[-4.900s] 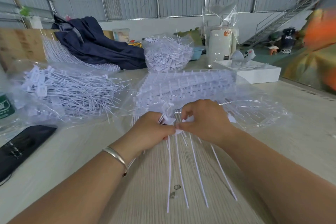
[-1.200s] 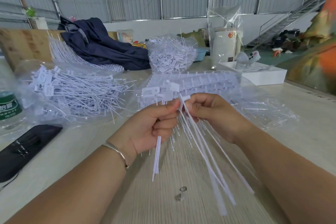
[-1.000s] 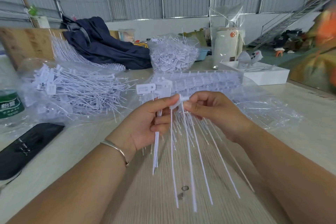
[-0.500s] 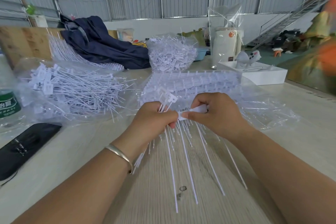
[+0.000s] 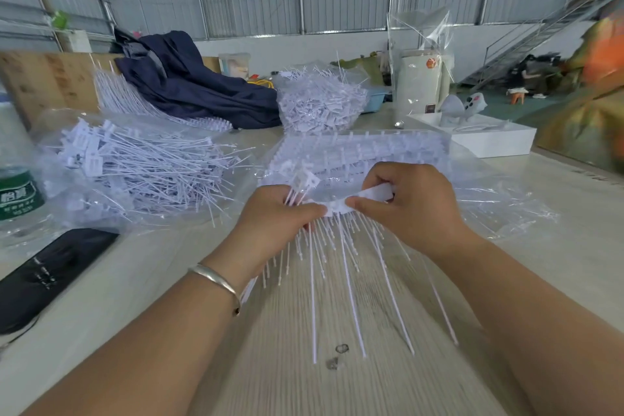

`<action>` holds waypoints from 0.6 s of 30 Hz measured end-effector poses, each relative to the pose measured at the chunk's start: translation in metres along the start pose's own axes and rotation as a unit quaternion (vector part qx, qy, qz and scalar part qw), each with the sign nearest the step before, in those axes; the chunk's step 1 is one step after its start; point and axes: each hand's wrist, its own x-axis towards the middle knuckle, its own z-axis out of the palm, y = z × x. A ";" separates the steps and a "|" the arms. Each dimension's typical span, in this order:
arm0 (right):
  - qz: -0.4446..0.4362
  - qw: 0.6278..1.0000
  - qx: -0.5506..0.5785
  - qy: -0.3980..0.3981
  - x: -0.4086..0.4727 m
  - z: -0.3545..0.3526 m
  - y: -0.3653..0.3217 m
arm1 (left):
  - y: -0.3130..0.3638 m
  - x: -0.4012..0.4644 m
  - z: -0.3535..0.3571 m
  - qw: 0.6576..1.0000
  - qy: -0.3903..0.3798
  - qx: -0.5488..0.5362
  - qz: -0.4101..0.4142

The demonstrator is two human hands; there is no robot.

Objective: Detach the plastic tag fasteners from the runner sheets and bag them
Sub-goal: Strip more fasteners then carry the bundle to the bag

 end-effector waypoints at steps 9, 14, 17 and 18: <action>0.003 0.995 0.085 -0.061 -0.002 0.007 -0.002 | -0.001 -0.008 0.014 0.994 -0.033 0.072 0.080; 0.035 0.996 -0.027 -0.076 0.003 0.002 0.000 | 0.005 -0.007 0.004 0.993 -0.056 -0.100 0.001; 0.079 0.979 0.144 -0.119 0.002 0.002 -0.003 | 0.008 -0.005 -0.004 0.923 -0.175 -0.337 -0.062; 0.079 0.966 0.203 -0.141 0.001 0.003 -0.006 | 0.008 -0.006 -0.005 0.895 -0.218 -0.384 -0.068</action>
